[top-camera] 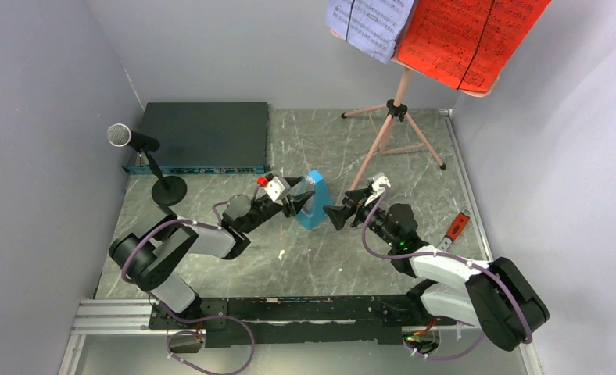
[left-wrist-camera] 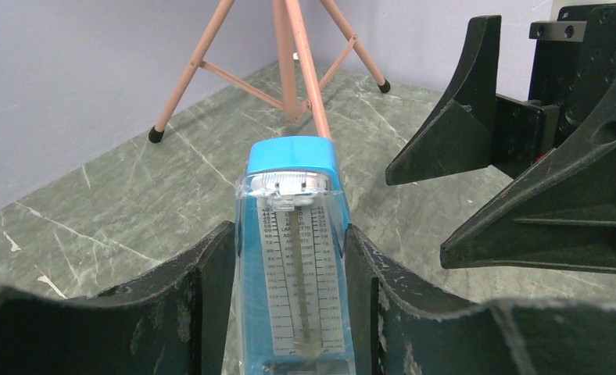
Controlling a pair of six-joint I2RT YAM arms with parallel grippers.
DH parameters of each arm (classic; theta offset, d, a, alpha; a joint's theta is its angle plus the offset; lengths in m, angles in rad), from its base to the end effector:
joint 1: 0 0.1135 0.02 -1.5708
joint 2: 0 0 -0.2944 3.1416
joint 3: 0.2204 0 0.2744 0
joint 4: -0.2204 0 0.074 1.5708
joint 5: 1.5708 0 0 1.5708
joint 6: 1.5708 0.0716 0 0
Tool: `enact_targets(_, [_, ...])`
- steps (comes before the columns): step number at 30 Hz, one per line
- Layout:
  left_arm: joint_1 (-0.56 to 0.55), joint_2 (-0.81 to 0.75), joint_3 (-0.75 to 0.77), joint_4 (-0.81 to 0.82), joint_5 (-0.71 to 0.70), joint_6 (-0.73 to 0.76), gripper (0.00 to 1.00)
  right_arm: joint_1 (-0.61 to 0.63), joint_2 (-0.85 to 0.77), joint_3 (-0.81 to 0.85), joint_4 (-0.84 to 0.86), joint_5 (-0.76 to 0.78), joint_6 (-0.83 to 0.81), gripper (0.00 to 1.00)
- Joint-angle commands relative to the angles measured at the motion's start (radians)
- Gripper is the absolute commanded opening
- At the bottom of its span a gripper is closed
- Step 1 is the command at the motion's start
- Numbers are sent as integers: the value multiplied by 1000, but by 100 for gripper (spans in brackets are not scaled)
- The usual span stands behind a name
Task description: Pack up the instrument practice props
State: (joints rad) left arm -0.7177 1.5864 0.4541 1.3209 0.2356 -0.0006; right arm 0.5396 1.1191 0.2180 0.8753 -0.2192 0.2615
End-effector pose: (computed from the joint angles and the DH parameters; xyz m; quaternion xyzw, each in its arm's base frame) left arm 0.2404 -0.2320 0.2178 0.3069 0.5609 -0.3391 0.6901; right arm 0.2053 0.1411 0.2020 -0.1743 0.6944 0.3426 0.6083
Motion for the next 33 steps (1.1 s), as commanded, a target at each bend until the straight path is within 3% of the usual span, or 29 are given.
enact_targets(1, [-5, 25, 35, 53, 26, -28, 3, 7, -1, 38, 38, -23, -12, 100])
enact_targets(10, [-6, 38, 26, -2, 1, -25, 4, 8, 4, 41, 36, -25, -16, 100])
enact_targets(25, [-5, -46, 80, -316, 6, 51, 10, 10, -8, 40, 26, -16, -22, 100])
enact_targets(33, [-6, -92, 71, -348, 45, 62, 11, 12, -7, 40, 26, -16, -24, 100])
